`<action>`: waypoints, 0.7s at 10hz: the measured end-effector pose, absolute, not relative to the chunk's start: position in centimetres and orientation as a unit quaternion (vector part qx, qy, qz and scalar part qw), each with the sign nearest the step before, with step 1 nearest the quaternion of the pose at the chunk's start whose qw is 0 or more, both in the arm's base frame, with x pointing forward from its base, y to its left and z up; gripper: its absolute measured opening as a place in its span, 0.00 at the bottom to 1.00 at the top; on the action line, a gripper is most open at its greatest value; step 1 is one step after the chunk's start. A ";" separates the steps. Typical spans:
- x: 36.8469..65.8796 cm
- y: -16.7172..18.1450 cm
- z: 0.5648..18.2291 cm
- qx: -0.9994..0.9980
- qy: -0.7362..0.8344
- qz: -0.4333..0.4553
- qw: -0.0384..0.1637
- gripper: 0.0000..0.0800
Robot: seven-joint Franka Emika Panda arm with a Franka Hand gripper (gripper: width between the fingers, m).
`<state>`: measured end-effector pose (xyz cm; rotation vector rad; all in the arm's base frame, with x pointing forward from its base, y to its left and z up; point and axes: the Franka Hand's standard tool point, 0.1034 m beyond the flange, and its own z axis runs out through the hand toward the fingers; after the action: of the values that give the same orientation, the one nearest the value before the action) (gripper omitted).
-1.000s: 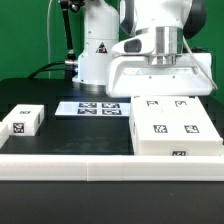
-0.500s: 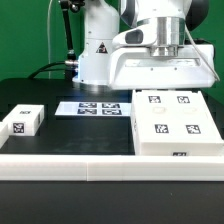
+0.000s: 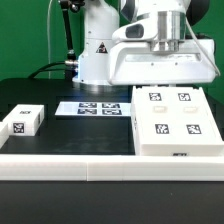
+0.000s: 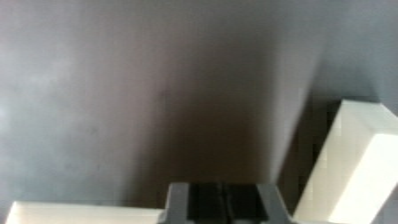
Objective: Assemble cabinet
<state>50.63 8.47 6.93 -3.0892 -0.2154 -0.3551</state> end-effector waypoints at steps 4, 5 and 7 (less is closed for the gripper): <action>50.7 8.4 8.0 -0.992 -0.069 -0.101 0.014 0.00; 50.7 8.4 8.1 -0.992 -0.069 -0.101 0.014 0.00; 50.7 8.3 8.0 -0.992 -0.068 -0.101 0.014 0.00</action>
Offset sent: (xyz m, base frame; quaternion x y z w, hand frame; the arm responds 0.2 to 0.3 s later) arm 0.0000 0.0000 0.0000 0.0000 0.0000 0.0000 1.0000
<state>50.67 8.29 8.04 -3.0903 -0.2132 -0.3148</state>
